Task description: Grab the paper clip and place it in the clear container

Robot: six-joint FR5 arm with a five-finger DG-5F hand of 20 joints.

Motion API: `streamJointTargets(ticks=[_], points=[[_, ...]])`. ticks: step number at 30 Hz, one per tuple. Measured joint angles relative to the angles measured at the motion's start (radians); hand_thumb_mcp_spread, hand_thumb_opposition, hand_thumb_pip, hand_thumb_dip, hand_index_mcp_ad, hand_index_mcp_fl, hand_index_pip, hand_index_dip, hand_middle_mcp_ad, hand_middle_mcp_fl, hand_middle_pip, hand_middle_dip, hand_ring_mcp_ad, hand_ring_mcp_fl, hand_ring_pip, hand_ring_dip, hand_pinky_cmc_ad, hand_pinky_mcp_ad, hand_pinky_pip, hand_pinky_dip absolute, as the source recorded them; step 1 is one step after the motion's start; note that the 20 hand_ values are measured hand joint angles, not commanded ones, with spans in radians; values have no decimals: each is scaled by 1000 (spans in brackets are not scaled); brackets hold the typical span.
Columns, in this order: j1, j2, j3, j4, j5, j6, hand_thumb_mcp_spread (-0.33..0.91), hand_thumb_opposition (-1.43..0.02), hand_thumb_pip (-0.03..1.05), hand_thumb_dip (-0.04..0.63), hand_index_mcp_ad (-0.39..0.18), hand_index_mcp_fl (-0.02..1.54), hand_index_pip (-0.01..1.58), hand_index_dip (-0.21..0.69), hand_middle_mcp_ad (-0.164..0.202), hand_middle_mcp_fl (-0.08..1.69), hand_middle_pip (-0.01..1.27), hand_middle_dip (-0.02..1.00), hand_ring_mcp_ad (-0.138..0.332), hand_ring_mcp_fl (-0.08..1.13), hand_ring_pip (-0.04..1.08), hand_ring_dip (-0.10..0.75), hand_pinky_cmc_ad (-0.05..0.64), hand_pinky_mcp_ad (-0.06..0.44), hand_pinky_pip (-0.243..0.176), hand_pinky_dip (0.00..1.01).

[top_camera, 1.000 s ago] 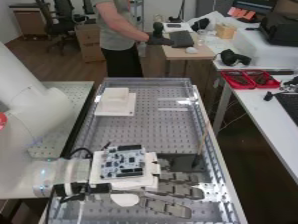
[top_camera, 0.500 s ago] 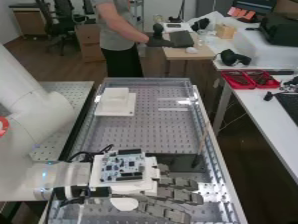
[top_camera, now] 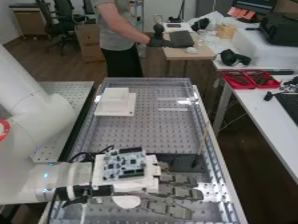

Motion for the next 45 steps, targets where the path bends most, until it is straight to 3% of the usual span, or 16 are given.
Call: streamJointTargets(ticks=[12, 37, 40, 45], points=[[0, -24, 38, -31, -26, -37, 443, -848, 644, 267, -138, 414, 1412, 75, 42, 201, 99, 175, 117, 30, 101, 59, 264, 230, -26, 194], [-19, -16, 40, -50, -51, -31, 440, -860, 644, 269, -152, 391, 1396, 52, 44, 211, 101, 183, 117, 28, 99, 59, 265, 230, -26, 194], [-19, -16, 39, -47, -56, -35, 438, -857, 700, 269, -152, 391, 1393, 47, 44, 211, 101, 183, 113, 28, 99, 59, 265, 230, -26, 194], [-19, -18, 39, -38, -59, -33, 438, -857, 702, 269, -152, 391, 1398, 51, 44, 208, 98, 183, 113, 28, 99, 59, 265, 229, -26, 199]])
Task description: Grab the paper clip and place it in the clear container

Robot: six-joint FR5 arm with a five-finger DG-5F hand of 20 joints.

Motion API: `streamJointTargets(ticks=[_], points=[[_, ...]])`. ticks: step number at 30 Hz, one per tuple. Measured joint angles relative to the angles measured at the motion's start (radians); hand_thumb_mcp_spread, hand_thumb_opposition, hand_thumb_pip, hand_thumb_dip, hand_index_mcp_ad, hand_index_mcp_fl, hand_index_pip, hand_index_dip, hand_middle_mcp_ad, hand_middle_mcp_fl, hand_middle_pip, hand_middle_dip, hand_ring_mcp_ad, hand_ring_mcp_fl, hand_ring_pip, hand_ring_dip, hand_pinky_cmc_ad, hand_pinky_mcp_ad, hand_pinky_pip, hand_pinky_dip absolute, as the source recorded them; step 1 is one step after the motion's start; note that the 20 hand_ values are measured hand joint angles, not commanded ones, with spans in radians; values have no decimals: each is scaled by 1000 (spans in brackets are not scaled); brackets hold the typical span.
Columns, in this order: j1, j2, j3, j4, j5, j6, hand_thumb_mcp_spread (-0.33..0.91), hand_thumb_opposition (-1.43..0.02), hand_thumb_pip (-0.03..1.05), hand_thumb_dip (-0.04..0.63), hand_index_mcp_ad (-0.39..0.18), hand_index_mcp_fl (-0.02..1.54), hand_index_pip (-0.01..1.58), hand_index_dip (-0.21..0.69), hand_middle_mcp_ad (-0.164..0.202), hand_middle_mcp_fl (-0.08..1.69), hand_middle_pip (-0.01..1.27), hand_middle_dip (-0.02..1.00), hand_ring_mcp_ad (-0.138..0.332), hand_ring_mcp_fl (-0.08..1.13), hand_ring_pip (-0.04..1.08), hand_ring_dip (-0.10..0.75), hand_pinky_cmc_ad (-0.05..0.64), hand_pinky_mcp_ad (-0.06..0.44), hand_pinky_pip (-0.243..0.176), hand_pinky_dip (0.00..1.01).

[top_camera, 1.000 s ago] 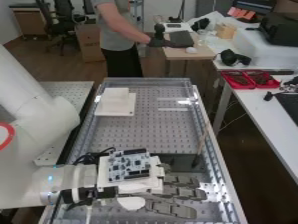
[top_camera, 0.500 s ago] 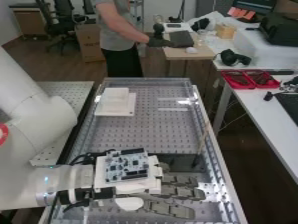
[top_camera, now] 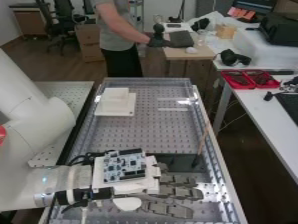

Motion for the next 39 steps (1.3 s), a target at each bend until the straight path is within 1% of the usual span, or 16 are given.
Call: streamJointTargets(ticks=[13, 21, 24, 34, 36, 39], points=[[-1, -13, 18, -15, -7, -14, 438, -857, 698, 269, -152, 386, 1382, 40, 44, 208, 98, 183, 113, 28, 99, 59, 265, 230, -26, 199], [-2, -18, 20, -15, -6, -13, 438, -857, 698, 269, -152, 386, 1382, 40, 45, 208, 98, 183, 119, 28, 99, 59, 265, 227, -26, 209], [-2, -22, 22, -18, -5, -16, 438, -857, 698, 269, -152, 389, 1382, 44, 42, 208, 98, 183, 108, 28, 99, 59, 265, 230, -26, 209], [-7, -33, 33, -19, -6, -16, 438, -857, 689, 269, -152, 386, 1389, 38, 42, 208, 98, 183, 112, 28, 101, 59, 265, 230, -26, 209], [-8, -34, 34, -13, -7, -11, 438, -866, 670, 269, -152, 459, 1442, 35, 42, 208, 98, 183, 108, 28, 101, 59, 265, 230, -26, 209], [-9, -35, 36, -9, -8, -11, 443, -899, 660, 269, -152, 506, 1478, 28, 45, 208, 98, 183, 108, 28, 101, 59, 265, 230, -26, 209]])
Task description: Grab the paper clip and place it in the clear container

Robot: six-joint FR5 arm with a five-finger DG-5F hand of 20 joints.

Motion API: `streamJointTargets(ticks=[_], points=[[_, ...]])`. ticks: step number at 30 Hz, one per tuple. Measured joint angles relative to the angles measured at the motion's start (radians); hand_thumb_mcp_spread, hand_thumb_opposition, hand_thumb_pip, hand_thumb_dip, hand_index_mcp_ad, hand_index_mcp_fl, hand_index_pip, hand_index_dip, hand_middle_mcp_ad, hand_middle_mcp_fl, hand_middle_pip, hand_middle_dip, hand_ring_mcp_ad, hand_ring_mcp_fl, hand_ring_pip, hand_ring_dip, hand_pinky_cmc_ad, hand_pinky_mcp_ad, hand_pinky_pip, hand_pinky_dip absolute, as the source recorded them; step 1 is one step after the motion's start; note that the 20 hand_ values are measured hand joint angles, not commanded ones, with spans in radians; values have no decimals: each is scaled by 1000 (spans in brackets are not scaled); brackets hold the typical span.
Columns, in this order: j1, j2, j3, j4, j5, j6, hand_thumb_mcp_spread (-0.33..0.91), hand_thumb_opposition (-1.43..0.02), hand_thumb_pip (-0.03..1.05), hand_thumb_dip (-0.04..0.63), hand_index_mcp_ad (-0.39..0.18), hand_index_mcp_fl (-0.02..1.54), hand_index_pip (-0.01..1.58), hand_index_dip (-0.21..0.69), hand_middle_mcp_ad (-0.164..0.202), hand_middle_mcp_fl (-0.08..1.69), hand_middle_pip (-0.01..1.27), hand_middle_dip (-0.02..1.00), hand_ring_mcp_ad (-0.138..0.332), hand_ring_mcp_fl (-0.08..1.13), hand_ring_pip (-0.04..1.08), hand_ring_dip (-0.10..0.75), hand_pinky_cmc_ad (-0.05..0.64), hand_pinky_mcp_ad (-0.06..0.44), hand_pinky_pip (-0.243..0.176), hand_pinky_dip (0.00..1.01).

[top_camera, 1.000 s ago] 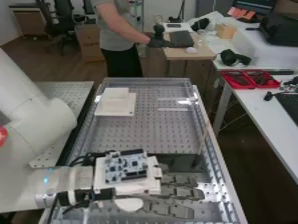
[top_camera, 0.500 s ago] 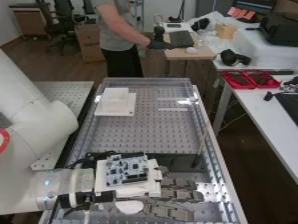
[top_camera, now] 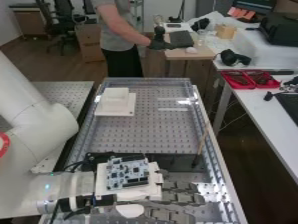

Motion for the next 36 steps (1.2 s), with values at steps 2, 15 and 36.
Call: streamJointTargets(ticks=[2, 15, 36], points=[[-1, -1, 1, 2, 0, 1, 445, -906, 658, 265, -152, 536, 1475, 28, 45, 244, 98, 183, 112, 28, 101, 59, 265, 227, -26, 209], [-1, 19, -16, 38, 9, 65, 447, -941, 632, 267, -152, 627, 1412, 24, 44, 295, 101, 187, 110, 38, 113, 59, 278, 230, -10, 195], [58, 289, -276, 258, 71, 235, 443, -983, 581, 267, -148, 777, 1295, 17, 42, 312, 101, 188, 113, 63, 110, 59, 295, 230, 3, 195]])
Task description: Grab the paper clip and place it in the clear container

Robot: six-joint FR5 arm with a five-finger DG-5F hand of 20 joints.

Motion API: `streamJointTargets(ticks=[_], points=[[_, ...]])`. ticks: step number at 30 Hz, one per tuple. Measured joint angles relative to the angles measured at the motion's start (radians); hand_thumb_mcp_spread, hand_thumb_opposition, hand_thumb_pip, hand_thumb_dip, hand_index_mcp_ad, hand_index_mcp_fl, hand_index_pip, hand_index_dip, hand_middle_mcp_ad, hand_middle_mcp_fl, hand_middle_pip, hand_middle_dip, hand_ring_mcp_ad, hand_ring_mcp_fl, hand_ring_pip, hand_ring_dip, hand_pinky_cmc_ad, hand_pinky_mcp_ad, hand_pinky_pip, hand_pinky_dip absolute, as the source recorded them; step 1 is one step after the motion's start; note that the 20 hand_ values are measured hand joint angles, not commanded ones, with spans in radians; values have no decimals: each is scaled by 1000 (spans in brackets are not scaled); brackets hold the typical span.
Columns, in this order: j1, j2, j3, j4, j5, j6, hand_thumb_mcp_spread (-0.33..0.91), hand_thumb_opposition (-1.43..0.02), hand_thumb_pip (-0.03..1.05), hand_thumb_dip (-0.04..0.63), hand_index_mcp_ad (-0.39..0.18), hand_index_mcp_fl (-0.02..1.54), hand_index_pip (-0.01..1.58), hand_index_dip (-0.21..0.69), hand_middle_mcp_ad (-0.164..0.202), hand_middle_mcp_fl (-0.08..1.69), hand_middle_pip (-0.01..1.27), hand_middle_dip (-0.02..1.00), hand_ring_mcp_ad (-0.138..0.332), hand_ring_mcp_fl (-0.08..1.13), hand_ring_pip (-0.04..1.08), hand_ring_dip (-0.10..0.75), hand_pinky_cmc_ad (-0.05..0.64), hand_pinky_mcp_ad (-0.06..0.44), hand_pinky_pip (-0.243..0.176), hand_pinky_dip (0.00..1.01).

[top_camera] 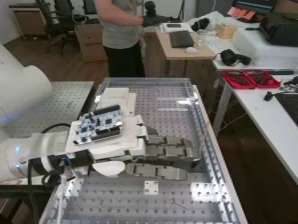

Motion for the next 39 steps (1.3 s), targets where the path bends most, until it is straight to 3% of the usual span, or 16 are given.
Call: streamJointTargets(ticks=[9, 18, 28, 39], points=[[159, 154, -140, 50, 88, 1, 447, -983, 581, 265, -148, 770, 1279, 17, 40, 311, 99, 188, 112, 63, 110, 59, 297, 230, 3, 195], [336, 230, -186, 15, 235, -23, 443, -983, 581, 265, -152, 770, 1279, 17, 45, 311, 99, 188, 113, 63, 113, 59, 297, 230, 3, 195], [527, 250, -193, -15, 410, -57, 442, -988, 581, 267, -152, 791, 1265, 23, 37, 314, 101, 188, 110, 63, 110, 59, 297, 230, 3, 195], [753, 199, -180, -31, 737, -109, 442, -988, 581, 265, -152, 799, 1246, 31, 44, 311, 99, 188, 113, 65, 110, 59, 297, 229, 3, 195]])
